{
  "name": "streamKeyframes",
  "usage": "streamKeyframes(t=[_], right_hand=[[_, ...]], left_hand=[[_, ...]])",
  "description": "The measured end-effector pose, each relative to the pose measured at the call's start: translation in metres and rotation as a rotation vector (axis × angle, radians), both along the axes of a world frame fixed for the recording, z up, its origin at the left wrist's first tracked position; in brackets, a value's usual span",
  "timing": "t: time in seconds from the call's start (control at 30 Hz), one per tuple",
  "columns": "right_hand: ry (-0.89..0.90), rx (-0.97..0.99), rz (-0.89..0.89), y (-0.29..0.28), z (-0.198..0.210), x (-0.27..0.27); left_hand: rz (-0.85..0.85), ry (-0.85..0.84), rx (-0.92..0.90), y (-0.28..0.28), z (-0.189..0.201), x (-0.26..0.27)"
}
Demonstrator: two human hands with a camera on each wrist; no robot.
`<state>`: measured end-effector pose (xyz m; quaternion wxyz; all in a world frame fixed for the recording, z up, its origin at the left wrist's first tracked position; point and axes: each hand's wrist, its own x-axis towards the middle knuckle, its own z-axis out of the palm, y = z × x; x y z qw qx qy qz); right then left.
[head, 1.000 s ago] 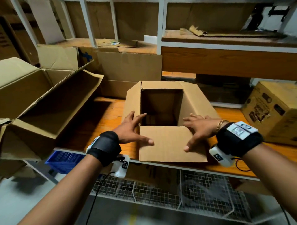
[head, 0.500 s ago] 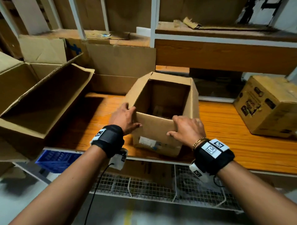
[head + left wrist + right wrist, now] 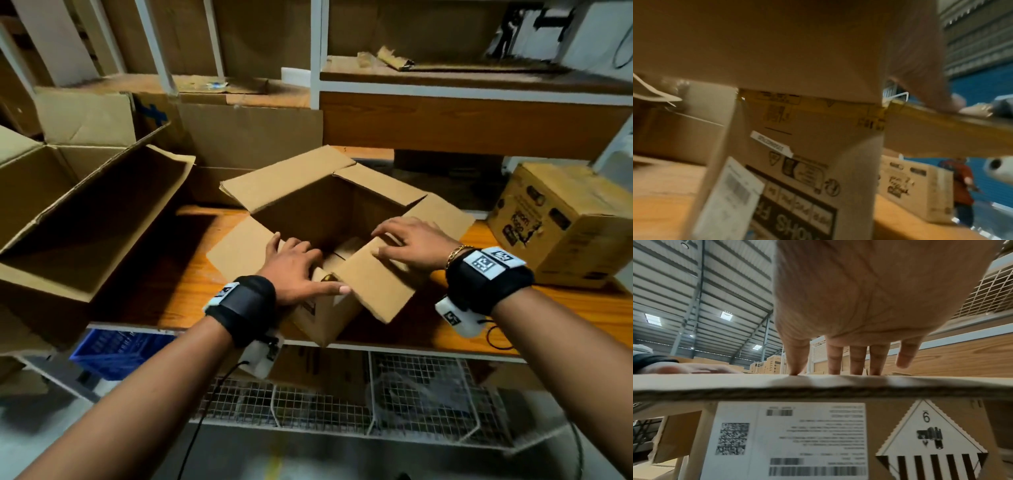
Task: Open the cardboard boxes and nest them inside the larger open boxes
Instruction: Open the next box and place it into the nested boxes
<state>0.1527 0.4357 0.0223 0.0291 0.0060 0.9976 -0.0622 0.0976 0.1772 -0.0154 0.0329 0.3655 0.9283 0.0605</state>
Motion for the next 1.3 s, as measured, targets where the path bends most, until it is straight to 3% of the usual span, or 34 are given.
streamKeyframes(t=[0.17,0.23,0.33,0.53,0.73,0.8,0.9,1.1,1.17,1.3], right_hand=[[-0.029,-0.017,0.013,0.006,-0.006,-0.007],[0.021,0.000,0.006,-0.001,-0.016,-0.010],[0.151,0.011,-0.023,-0.007,-0.033,-0.013],[0.281,-0.040,-0.067,-0.044,-0.048,-0.023],[0.326,-0.040,-0.074,-0.101,-0.049,-0.030],[0.302,-0.012,-0.024,-0.098,-0.048,-0.028],[0.250,0.201,0.019,-0.078,-0.043,-0.026],[0.104,0.416,-0.186,-0.004,-0.008,-0.018],[-0.002,0.327,-0.267,0.022,-0.007,-0.007],[-0.061,-0.107,-0.350,0.036,-0.032,0.006]], left_hand=[[0.000,-0.047,-0.053,-0.036,0.014,-0.023],[0.061,-0.121,-0.129,-0.040,0.023,-0.021],[0.092,-0.039,-0.242,-0.031,0.034,0.000],[-0.022,-0.016,-0.109,0.005,0.053,0.054],[0.181,0.014,0.001,0.029,0.012,0.001],[0.190,0.083,0.036,0.024,0.000,-0.011],[0.201,0.133,0.057,0.025,-0.007,-0.017],[0.208,0.152,0.079,0.031,-0.015,-0.023],[0.205,0.162,0.081,0.032,-0.016,-0.024],[0.206,0.188,0.107,0.033,-0.020,-0.026]])
